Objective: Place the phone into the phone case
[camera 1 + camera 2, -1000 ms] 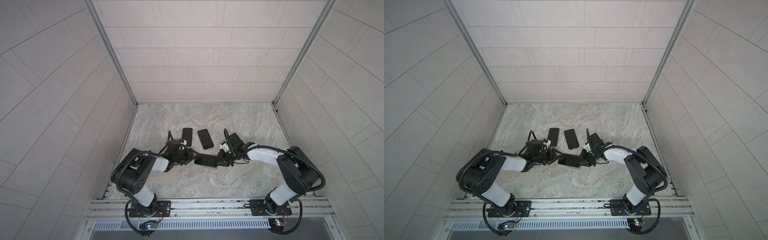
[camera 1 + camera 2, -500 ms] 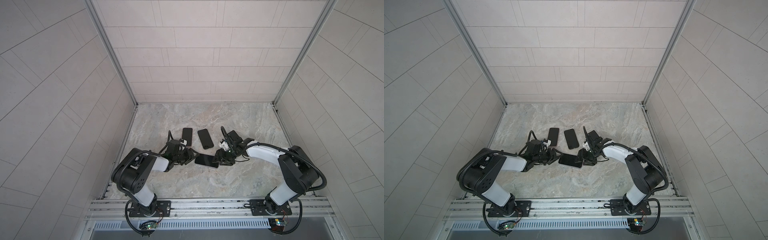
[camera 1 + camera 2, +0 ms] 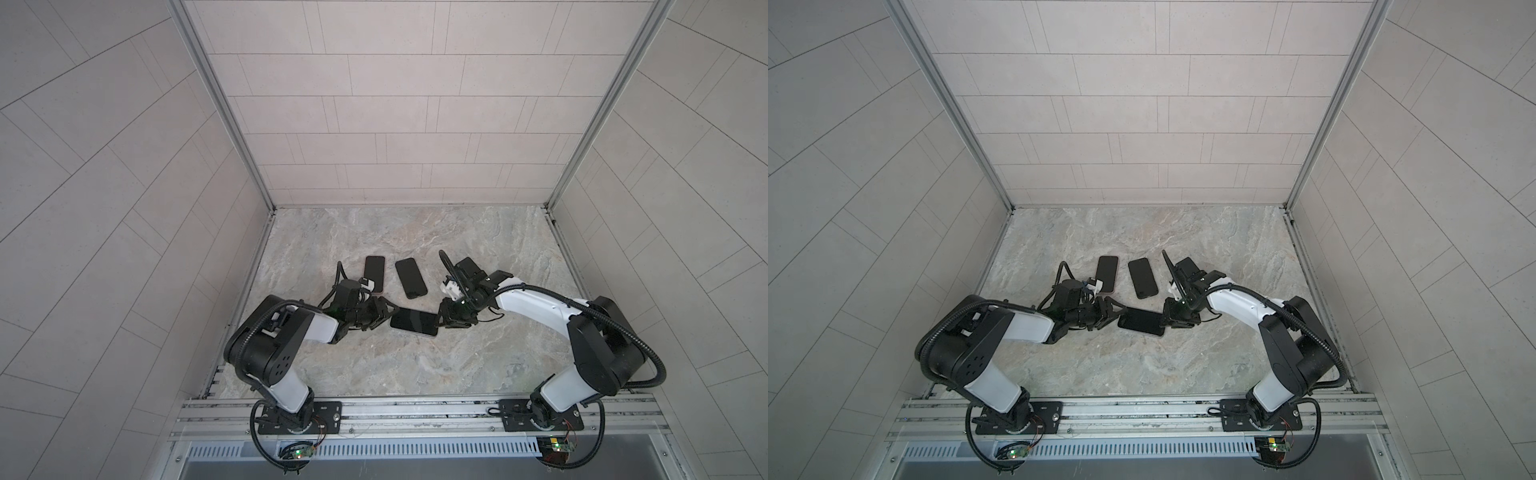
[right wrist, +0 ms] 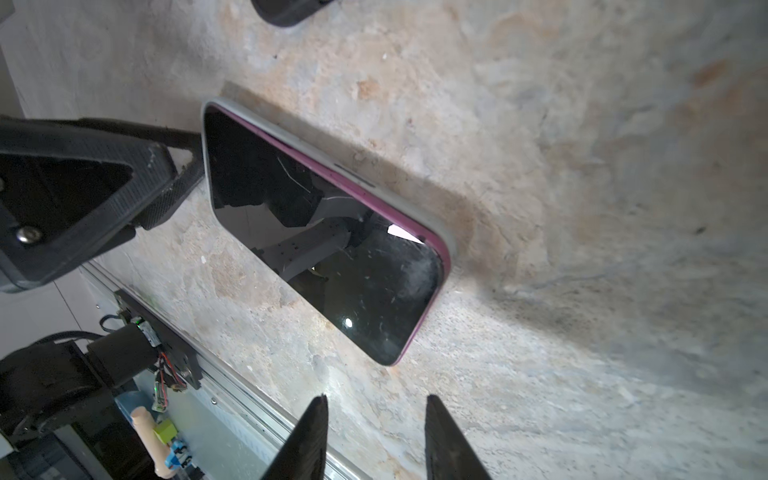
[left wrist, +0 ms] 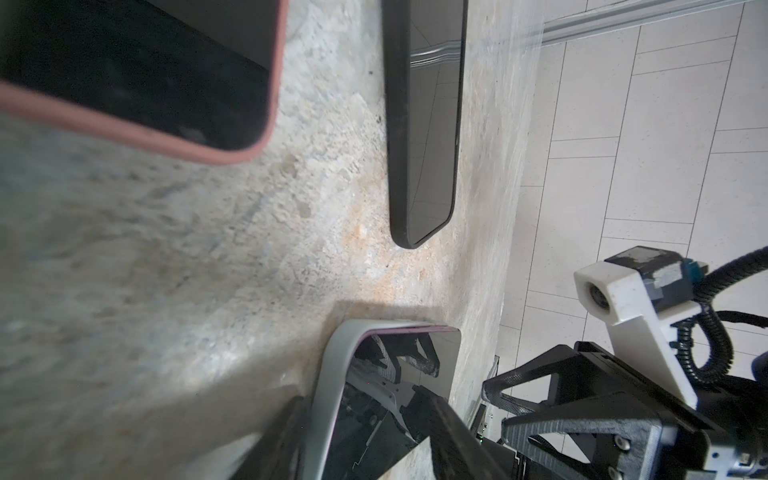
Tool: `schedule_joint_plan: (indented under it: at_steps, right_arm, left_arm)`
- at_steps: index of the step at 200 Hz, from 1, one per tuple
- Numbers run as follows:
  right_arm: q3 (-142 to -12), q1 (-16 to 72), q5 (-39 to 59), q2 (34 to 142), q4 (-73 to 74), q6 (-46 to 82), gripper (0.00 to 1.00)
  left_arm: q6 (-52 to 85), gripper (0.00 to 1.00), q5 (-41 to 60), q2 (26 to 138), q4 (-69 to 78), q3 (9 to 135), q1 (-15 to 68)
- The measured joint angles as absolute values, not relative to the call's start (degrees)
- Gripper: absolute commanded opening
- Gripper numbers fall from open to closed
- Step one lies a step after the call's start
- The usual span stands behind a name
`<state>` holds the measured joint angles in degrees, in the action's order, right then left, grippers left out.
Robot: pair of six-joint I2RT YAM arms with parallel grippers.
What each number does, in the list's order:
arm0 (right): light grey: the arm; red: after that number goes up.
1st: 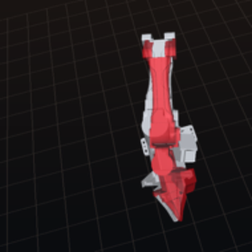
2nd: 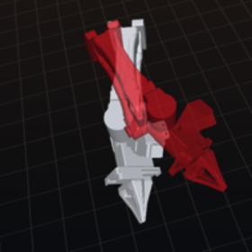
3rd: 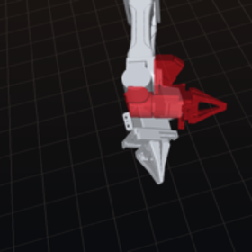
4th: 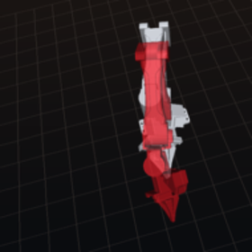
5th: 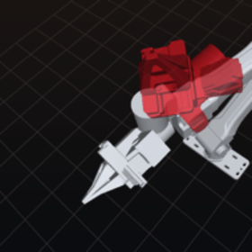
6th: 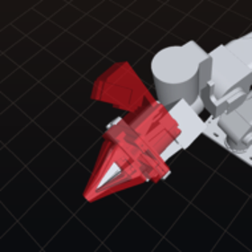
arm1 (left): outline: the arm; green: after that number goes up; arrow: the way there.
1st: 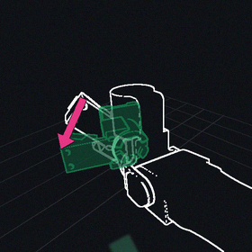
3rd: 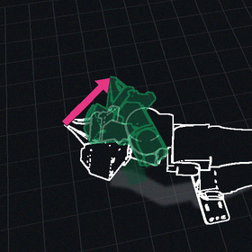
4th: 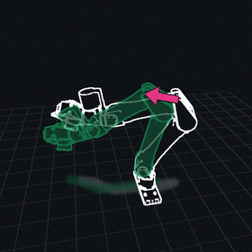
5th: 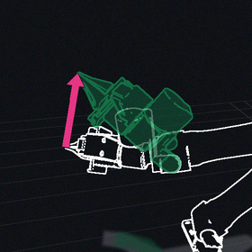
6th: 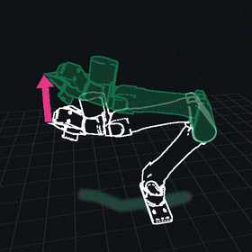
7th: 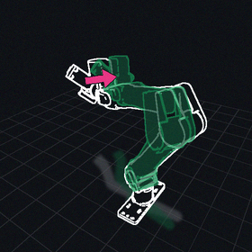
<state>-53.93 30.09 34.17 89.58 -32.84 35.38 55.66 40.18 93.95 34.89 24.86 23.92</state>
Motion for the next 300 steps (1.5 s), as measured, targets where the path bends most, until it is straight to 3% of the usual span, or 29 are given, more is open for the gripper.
schedule_joint_plan:
  at_steps: [78, 104, 119, 154, 300]
  right_arm:
    - [-50.8, 30.6, 33.9, 89.6, -31.4, 36.6, 0.43]
    - [-50.2, 31.6, 33.5, 89.6, -30.6, 37.5, 0.39]
    - [-50.2, 31.9, 33.4, 89.6, -30.0, 37.8, 0.28]
    - [-50.2, 32.2, 32.8, 89.7, -29.4, 38.3, 0.2]
    - [-51.1, 33.1, 30.9, 93.5, -27.6, 39.9, 0.09]
  left_arm:
    - [55.7, 0.53, 40.3, 94.0, 35.1, 24.9, 24.3]
    - [55.7, 0.47, 40.1, 94.0, 34.9, 24.9, 24.3]
    - [55.6, 0.44, 39.7, 93.9, 34.4, 24.8, 24.3]
    - [55.5, 0.43, 39.2, 92.9, 33.2, 24.8, 24.3]
    - [55.5, 0.42, 38.8, 92.2, 32.7, 24.8, 24.3]
